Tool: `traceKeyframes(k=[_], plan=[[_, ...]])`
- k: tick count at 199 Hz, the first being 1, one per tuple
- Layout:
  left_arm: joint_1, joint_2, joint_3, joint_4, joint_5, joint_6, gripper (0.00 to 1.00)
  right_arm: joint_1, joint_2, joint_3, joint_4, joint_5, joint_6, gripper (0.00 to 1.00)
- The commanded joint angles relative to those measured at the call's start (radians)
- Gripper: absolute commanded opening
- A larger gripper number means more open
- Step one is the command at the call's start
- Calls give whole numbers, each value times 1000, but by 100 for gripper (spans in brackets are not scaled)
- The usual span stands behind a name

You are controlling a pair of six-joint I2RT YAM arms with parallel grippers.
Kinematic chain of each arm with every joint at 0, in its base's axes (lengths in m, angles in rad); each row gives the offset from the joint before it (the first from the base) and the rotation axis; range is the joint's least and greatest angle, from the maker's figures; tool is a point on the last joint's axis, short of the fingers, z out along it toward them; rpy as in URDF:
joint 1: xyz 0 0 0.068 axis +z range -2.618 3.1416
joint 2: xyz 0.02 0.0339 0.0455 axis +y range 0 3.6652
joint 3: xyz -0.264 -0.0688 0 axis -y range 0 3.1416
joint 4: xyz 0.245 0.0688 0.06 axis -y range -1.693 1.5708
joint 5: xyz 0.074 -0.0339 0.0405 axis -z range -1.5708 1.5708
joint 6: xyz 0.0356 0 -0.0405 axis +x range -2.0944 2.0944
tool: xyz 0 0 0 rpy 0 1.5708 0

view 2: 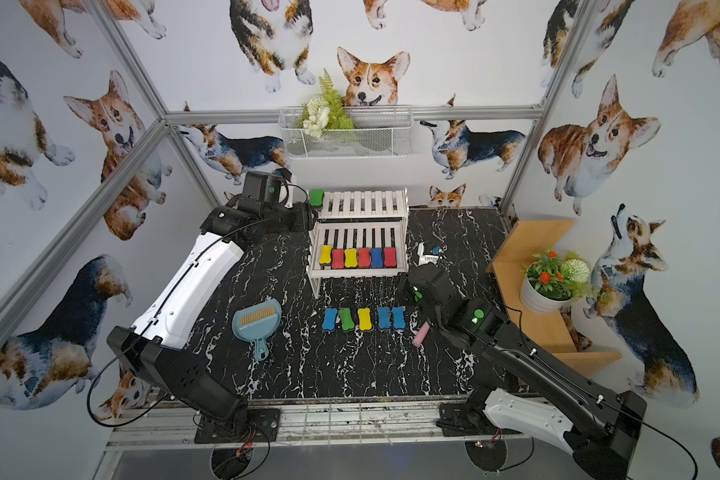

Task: Remove the whiteboard erasers from the shelf
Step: Pick up the whiteboard eraser from the shelf.

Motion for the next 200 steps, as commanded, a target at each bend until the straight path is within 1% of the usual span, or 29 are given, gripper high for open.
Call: traceKeyframes(k=[1, 24, 82, 109, 200], plan=[[-2, 34, 66, 17, -43, 17, 65, 0, 2, 12, 4, 18, -4, 51], [-10, 79, 141, 37, -100, 28, 65, -1, 5, 13, 0, 18, -7, 51], [-22, 185, 223, 97, -162, 62, 65, -3, 8, 12, -5, 31, -10, 51], [-31, 234, 271, 87, -200, 70, 65, -3, 8, 13, -8, 38, -10, 51], [-48, 308, 302, 71, -248, 77, 65, -5, 10, 18, -12, 40, -7, 51]])
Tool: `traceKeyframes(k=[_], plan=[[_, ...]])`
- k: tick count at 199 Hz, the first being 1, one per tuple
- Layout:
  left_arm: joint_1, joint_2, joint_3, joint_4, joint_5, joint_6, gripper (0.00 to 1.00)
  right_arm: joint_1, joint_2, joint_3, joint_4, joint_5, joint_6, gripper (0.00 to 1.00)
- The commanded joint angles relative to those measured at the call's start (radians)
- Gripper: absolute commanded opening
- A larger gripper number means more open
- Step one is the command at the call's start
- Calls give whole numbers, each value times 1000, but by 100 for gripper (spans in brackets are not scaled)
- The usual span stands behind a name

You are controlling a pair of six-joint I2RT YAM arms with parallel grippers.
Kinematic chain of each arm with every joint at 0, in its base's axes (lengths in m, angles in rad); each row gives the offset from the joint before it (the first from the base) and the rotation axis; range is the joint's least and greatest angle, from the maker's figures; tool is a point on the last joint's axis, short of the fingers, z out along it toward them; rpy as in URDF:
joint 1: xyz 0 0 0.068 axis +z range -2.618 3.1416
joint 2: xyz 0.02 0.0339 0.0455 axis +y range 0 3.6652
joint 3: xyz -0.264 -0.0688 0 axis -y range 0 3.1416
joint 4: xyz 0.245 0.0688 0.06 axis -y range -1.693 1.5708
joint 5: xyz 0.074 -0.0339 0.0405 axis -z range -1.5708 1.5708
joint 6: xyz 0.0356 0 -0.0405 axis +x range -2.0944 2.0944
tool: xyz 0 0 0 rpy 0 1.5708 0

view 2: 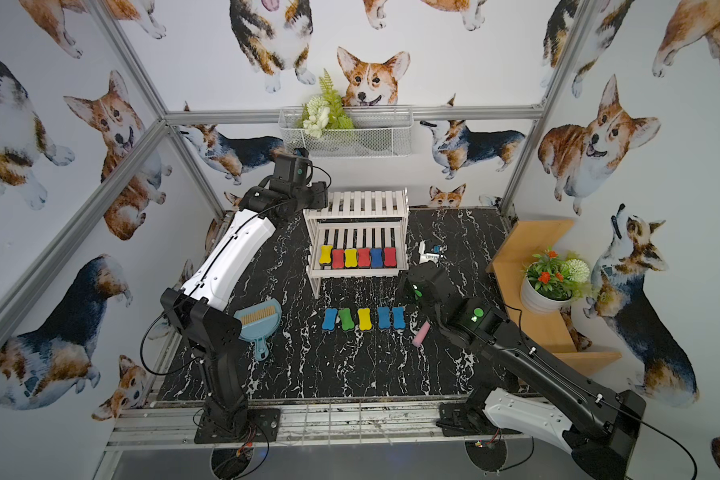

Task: Remove the whiteboard erasers from the shelf
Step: Pick up the whiteboard eraser from the shelf.

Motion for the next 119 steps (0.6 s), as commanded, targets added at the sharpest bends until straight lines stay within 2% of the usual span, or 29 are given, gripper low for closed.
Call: traceKeyframes(k=[1, 60, 119], plan=[[-2, 10, 10, -1, -20, 12, 65, 0, 1, 8, -11, 18, -6, 51], [-10, 34, 14, -11, -44, 14, 63, 1, -2, 9, -14, 20, -6, 52], [-27, 52, 15, -26, -71, 23, 56, 0, -5, 9, -15, 25, -5, 52]])
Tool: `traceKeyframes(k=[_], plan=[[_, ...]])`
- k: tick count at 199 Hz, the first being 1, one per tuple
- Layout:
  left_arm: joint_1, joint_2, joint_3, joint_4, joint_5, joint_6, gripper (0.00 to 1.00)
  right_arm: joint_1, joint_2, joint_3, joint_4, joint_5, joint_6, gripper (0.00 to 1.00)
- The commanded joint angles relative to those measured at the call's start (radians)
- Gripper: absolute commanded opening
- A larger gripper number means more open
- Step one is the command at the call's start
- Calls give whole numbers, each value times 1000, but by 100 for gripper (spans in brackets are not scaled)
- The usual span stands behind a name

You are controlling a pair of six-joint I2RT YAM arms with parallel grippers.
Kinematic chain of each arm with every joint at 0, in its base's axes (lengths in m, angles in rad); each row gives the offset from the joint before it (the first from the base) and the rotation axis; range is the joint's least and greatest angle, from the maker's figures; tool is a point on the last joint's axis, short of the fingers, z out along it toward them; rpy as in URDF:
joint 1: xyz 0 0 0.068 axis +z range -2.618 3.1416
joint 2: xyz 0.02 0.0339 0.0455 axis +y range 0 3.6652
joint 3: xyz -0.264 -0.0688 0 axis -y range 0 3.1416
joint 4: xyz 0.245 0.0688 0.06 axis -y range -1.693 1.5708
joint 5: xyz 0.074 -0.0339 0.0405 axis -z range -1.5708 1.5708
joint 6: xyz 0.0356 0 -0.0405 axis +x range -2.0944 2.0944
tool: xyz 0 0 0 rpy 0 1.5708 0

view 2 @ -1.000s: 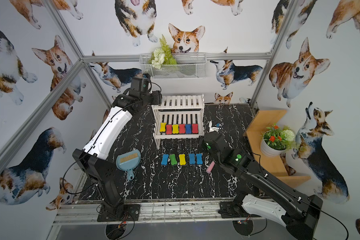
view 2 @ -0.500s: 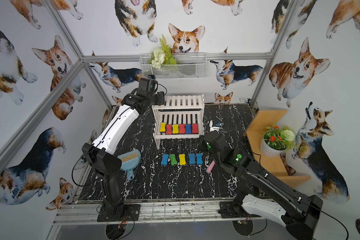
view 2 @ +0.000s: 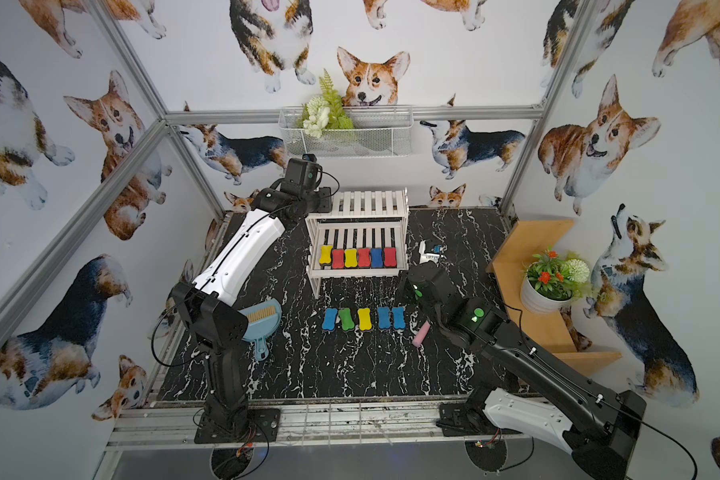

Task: Remove the whiteboard erasers from the shelf
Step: Pick up the whiteboard eraser from the shelf, then place the whiteboard eraser at the center of the board.

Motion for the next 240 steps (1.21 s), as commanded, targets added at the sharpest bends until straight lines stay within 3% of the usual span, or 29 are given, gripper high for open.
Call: traceKeyframes(k=[1, 36, 72, 115, 165, 197, 240], plan=[[-6, 6, 7, -13, -27, 12, 56, 1, -2, 9, -15, 25, -5, 52], [-9, 19, 18, -25, -49, 16, 53, 0, -1, 9, -13, 19, -7, 52], [-12, 21, 32, -29, -53, 6, 40, 0, -4, 12, -18, 24, -9, 52], [-77, -85, -6, -13, -96, -10, 38, -2, -8, 21, -21, 25, -12, 51], [-126, -465, -486, 140, -93, -90, 39, -5, -25, 8, -7, 13, -9, 52], [-138, -694, -805, 151, -105, -150, 40, -6, -28, 7, -9, 7, -16, 52], [-138, -930, -1194, 174, -10, -292, 40, -8, -45, -1, -4, 7, -12, 52]])
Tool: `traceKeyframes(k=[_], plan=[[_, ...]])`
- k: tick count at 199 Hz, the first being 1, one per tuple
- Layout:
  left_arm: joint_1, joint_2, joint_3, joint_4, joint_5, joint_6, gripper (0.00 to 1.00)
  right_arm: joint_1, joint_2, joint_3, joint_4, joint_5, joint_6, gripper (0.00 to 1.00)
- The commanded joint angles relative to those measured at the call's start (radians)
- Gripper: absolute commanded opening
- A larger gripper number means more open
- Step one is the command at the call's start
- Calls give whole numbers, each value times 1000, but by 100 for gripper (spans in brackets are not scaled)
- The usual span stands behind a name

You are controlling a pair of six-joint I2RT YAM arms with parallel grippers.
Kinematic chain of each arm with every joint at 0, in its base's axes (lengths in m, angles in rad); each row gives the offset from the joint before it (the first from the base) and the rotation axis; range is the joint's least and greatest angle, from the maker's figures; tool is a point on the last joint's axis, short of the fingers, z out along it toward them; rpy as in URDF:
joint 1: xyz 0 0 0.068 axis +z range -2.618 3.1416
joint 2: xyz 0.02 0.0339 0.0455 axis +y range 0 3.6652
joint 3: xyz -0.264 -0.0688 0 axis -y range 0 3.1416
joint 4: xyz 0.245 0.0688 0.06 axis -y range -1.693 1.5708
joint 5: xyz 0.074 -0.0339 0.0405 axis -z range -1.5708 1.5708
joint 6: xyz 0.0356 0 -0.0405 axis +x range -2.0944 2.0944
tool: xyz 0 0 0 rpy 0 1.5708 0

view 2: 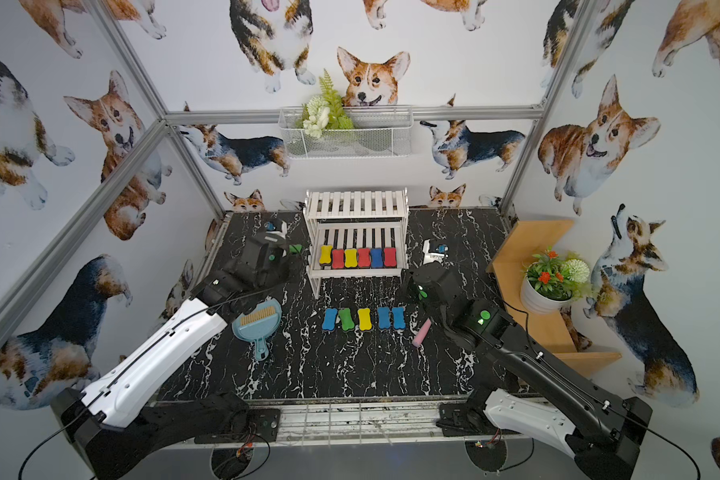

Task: Remove the whiteboard erasers from the shelf
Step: Place the whiteboard eraser at the center of the board.

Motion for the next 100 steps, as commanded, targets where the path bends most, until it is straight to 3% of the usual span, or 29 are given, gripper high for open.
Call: traceKeyframes(k=[1, 51, 100], plan=[[-1, -73, -147, 31, 63, -105, 40, -2, -12, -7, 7, 8, -10, 52], [4, -79, -430, 108, 165, -185, 37, -2, -33, -22, 4, 15, 0, 52], [33, 74, -505, 240, 191, -180, 33, -1, -21, -19, 8, 12, 3, 52]])
